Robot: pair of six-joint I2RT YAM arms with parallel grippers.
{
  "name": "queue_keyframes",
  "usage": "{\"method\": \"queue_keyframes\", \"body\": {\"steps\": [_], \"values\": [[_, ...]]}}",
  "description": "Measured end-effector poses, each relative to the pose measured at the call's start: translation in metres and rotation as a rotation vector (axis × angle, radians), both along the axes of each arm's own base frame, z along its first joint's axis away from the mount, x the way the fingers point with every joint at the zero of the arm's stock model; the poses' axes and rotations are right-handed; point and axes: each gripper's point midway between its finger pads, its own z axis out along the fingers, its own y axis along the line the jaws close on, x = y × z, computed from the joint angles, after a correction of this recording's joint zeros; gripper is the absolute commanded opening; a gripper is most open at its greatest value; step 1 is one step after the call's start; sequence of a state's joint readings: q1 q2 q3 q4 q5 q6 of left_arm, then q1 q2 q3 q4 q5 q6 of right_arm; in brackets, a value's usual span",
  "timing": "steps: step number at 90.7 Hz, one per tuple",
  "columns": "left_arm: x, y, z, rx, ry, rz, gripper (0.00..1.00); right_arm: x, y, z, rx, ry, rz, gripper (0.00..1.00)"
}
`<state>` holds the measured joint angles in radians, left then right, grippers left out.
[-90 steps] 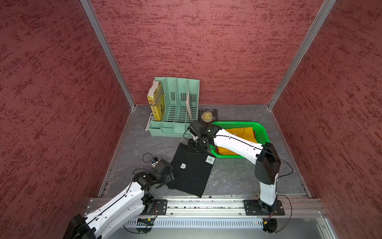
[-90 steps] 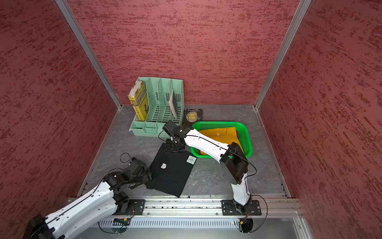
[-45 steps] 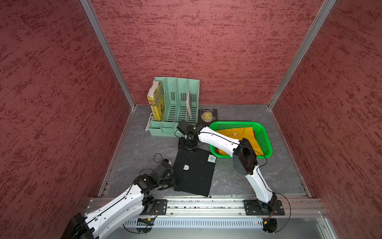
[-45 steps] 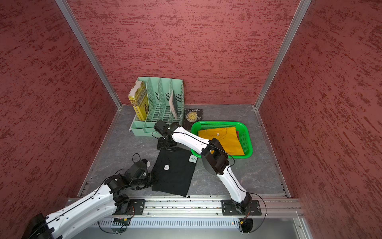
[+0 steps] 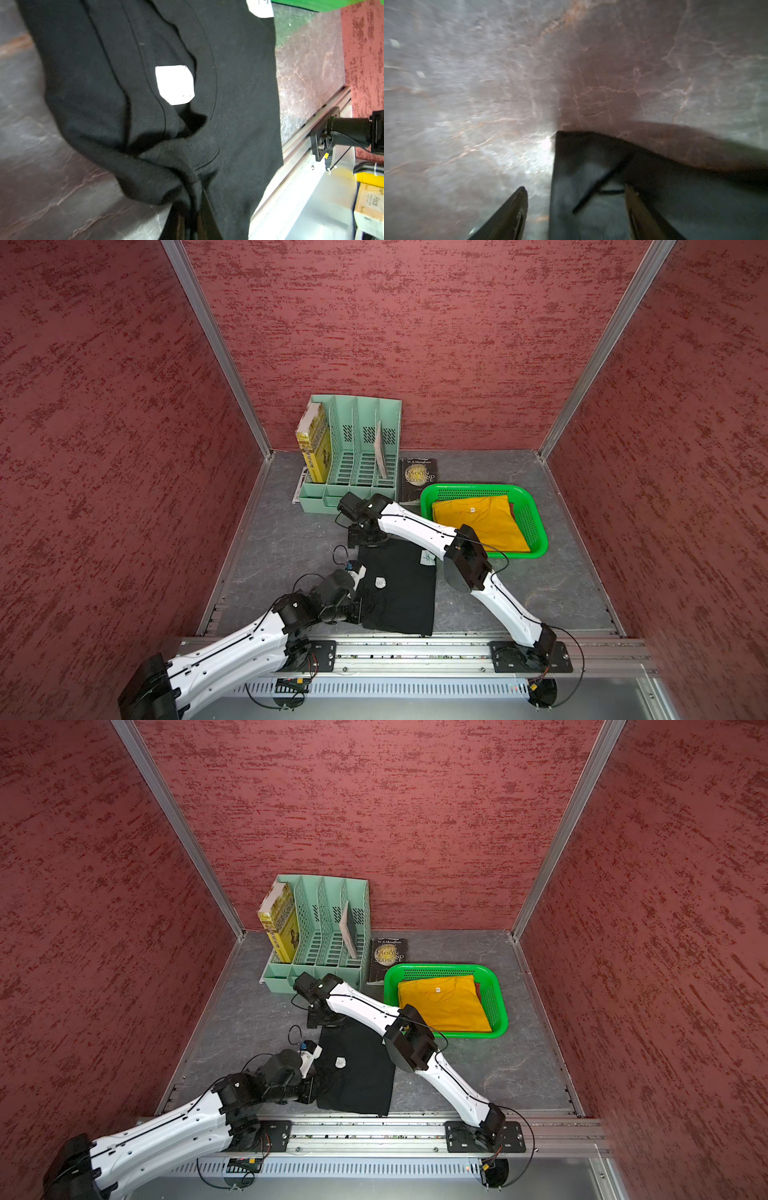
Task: Put the folded t-shirts into the basket
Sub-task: Pick up the T-shirt from the center of the board.
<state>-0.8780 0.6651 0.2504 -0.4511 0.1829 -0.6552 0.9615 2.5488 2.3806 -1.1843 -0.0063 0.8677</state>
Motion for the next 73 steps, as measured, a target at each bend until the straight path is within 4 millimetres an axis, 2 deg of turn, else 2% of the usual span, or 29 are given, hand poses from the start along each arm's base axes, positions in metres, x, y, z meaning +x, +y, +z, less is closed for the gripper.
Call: {"method": "queue_keyframes", "body": {"steps": [6, 21, 29, 63, 70, 73], "values": [[0.0, -0.001, 0.002, -0.007, -0.013, -0.008, 0.0, -0.003, -0.003, -0.01, -0.037, 0.002, 0.005, 0.72], [0.002, -0.004, 0.01, -0.035, -0.044, -0.016, 0.0, -0.003, -0.003, -0.012, -0.063, -0.019, 0.009, 0.67], [0.003, -0.004, 0.013, -0.045, -0.054, -0.015, 0.0, -0.002, -0.005, -0.012, -0.079, -0.023, 0.013, 0.61], [0.004, -0.004, 0.019, -0.062, -0.08, -0.019, 0.0, -0.005, -0.006, -0.014, -0.092, -0.018, 0.078, 0.21], [0.003, -0.005, 0.019, -0.061, -0.083, -0.025, 0.0, -0.005, -0.003, -0.013, -0.081, -0.018, 0.093, 0.05], [0.003, -0.005, 0.019, -0.06, -0.084, -0.028, 0.0, -0.005, -0.002, -0.013, -0.076, -0.016, 0.098, 0.02]]}}
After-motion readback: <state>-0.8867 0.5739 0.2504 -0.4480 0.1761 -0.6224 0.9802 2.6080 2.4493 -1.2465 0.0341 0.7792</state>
